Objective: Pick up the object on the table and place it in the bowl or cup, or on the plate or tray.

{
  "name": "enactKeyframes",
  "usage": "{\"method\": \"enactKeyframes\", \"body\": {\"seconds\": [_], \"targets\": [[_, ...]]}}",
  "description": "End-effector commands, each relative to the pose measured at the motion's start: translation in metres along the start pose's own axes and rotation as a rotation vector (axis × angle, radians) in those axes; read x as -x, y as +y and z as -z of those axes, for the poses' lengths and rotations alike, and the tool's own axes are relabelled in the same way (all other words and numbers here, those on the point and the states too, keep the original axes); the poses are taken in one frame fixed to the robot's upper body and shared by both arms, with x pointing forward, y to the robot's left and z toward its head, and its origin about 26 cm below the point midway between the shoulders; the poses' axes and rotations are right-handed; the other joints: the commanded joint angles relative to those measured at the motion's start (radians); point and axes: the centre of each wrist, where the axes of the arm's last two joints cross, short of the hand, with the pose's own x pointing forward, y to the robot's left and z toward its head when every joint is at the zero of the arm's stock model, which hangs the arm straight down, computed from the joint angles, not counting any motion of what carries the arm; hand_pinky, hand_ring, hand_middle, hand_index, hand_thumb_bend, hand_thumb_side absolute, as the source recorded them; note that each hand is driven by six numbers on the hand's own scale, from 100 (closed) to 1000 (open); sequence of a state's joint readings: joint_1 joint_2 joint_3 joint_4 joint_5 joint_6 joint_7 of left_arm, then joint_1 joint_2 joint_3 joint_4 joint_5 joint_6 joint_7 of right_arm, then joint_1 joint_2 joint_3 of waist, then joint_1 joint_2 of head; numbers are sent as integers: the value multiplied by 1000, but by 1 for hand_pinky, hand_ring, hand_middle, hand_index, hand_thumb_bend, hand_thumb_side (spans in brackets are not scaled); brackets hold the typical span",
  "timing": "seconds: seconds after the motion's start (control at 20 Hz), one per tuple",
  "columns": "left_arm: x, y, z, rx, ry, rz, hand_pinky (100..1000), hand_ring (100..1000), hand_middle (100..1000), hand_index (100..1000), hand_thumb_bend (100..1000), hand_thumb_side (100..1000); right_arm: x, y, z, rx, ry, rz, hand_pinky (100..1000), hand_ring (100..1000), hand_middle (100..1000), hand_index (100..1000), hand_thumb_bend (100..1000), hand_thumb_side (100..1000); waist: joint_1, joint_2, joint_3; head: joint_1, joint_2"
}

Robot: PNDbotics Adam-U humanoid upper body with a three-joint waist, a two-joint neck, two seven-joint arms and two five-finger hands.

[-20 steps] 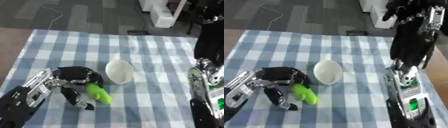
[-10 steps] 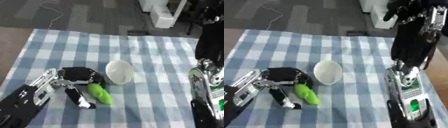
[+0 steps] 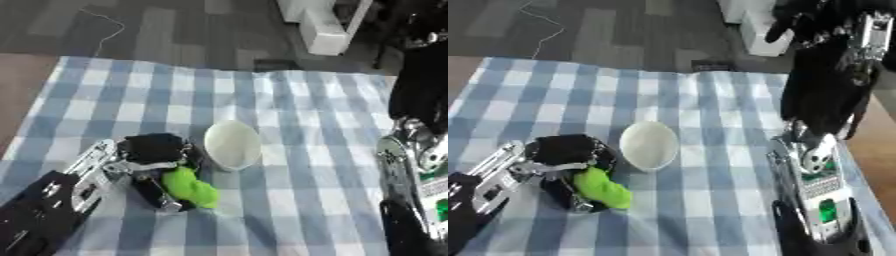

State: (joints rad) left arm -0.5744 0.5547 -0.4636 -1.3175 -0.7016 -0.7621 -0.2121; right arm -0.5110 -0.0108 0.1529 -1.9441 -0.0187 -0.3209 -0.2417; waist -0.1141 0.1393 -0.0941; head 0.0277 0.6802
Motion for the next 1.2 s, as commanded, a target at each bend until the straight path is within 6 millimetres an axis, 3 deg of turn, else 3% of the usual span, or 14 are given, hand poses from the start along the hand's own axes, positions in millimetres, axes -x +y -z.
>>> {"method": "enactKeyframes", "body": {"seconds": [0.05, 0.15, 0.25, 0.55, 0.65, 0.8, 0.85, 0.9, 1.2], "targets": [[-2, 8, 2, -45, -10, -2, 100, 162, 335, 439, 194, 515, -6, 2, 6, -10, -30, 9, 298, 449, 628, 789, 100, 856, 4, -12, 1, 8, -11], [-3, 8, 2, -49, -2, -10, 100, 133, 315, 436, 106, 594, -6, 1, 6, -11, -29, 8, 298, 449, 628, 789, 100, 854, 4, -12, 2, 9, -11], [-5, 10, 2, -58, 7, -19, 100, 100, 253, 414, 100, 664, -5, 1, 6, -11, -29, 6, 297, 449, 628, 789, 100, 856, 4, -12, 3, 8, -12], [-13, 16, 2, -82, 21, -39, 100, 100, 104, 334, 100, 655, -5, 0, 6, -12, -27, 2, 297, 449, 628, 789, 100, 856, 5, -13, 6, 7, -12], [-17, 22, 2, -96, 19, -35, 100, 100, 100, 305, 100, 679, -5, 0, 6, -12, -27, -1, 297, 449, 628, 789, 100, 857, 6, -13, 7, 2, -11], [-27, 37, 5, -138, 8, -4, 100, 100, 100, 252, 100, 645, -5, -1, 6, -12, -27, -5, 297, 449, 628, 789, 100, 855, 8, -14, 10, -1, -12], [-30, 43, 6, -156, 3, 12, 100, 100, 100, 252, 100, 684, -5, -1, 6, -12, -27, -6, 297, 449, 628, 789, 100, 855, 8, -14, 11, 0, -13], [-34, 49, 8, -179, 0, 28, 100, 100, 100, 231, 100, 646, -5, -1, 6, -12, -27, -7, 297, 449, 627, 789, 100, 855, 9, -15, 12, 2, -14], [-54, 82, 19, -293, 2, 129, 100, 100, 100, 203, 100, 651, -5, -2, 6, -11, -25, -14, 298, 449, 627, 789, 100, 855, 12, -17, 14, 20, -24]]}}
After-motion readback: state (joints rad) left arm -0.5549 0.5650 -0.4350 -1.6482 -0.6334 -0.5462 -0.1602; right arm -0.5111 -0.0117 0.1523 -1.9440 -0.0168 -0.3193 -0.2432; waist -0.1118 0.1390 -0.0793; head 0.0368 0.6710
